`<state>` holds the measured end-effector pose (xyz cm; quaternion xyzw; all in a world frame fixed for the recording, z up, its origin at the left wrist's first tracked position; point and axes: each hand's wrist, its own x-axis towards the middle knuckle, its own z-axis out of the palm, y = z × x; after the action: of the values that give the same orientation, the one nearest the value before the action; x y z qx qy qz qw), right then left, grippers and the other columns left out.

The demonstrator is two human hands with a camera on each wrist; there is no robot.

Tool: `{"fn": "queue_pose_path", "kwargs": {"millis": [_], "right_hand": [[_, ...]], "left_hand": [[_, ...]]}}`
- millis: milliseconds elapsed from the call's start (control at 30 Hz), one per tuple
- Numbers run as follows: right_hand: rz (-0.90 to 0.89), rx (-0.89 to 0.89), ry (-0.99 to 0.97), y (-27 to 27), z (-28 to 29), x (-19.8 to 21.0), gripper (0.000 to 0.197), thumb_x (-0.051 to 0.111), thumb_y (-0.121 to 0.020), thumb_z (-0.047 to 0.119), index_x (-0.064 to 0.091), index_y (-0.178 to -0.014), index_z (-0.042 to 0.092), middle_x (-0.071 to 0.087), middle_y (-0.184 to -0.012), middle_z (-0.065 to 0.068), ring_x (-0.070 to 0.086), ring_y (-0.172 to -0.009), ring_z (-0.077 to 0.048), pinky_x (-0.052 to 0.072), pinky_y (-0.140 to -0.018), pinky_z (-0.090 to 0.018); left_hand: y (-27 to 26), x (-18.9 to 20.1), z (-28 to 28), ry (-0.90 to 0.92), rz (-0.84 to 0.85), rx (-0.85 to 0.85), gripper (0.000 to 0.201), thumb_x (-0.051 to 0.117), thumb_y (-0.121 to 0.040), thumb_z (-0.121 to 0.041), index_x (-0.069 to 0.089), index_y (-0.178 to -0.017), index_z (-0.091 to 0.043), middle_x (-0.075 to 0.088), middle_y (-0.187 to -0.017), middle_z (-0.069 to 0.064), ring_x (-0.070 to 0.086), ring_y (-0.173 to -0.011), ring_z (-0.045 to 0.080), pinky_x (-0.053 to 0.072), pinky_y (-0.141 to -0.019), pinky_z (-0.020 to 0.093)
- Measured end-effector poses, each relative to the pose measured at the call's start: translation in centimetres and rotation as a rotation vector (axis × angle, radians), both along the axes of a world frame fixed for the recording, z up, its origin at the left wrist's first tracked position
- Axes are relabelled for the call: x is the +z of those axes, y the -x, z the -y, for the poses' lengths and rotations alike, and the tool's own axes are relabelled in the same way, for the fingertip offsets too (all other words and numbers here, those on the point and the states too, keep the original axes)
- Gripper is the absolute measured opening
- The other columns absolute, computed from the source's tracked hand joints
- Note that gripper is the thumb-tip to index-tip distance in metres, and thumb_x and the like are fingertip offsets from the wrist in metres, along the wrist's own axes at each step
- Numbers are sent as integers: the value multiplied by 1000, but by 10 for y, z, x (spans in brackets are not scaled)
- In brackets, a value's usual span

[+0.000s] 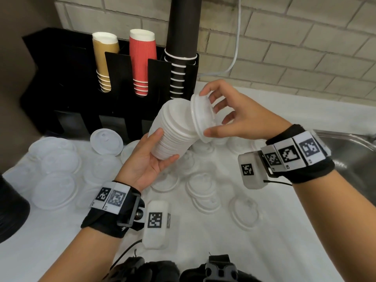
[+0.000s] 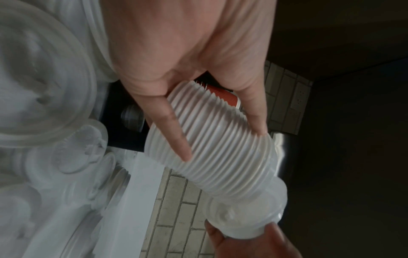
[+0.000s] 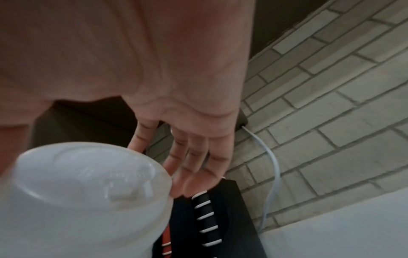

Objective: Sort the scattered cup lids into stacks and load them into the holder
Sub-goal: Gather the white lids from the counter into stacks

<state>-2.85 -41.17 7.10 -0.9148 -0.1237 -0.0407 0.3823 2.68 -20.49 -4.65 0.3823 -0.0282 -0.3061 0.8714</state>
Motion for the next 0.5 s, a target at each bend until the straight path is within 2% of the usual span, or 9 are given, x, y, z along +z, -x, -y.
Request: {"fn": "queue_pose_path", "kwargs": {"millis": [100, 267, 400, 500], "right_hand": [[37, 12, 103, -4, -9, 1, 60, 80, -73, 19, 48, -123, 25, 45, -108, 24, 47, -94, 8, 40, -72, -4], [43, 29, 209, -11, -12, 6, 63, 75, -75, 14, 49, -131, 30, 44, -109, 18, 44, -100, 6, 35, -76, 0], [17, 49, 241, -15, -15, 9, 65, 74, -74, 15, 47, -128, 38, 46, -118, 6, 44, -103, 4, 33, -79, 2], [23, 50, 266, -15, -17, 8, 66, 75, -73, 17, 46, -129, 38, 45, -122, 2, 44, -104, 1, 33, -79, 2]], "left_hand": [[-1, 1, 1, -10, 7, -5, 74, 63, -72, -38, 47, -140, -16, 58, -136, 9, 60, -120, 26, 60, -67, 28], [-2, -1, 4, -54, 22, -33, 73, 64, -72, -37, 47, -140, -16, 57, -137, 9, 60, -119, 26, 60, -67, 28], [-2, -2, 7, -57, 5, -48, 72, 64, -73, -37, 47, -140, -16, 57, -137, 10, 60, -120, 27, 60, -68, 29], [-2, -1, 8, -39, -12, -54, 72, 66, -72, -38, 48, -139, -16, 58, -137, 10, 60, -120, 27, 60, -69, 30]]}}
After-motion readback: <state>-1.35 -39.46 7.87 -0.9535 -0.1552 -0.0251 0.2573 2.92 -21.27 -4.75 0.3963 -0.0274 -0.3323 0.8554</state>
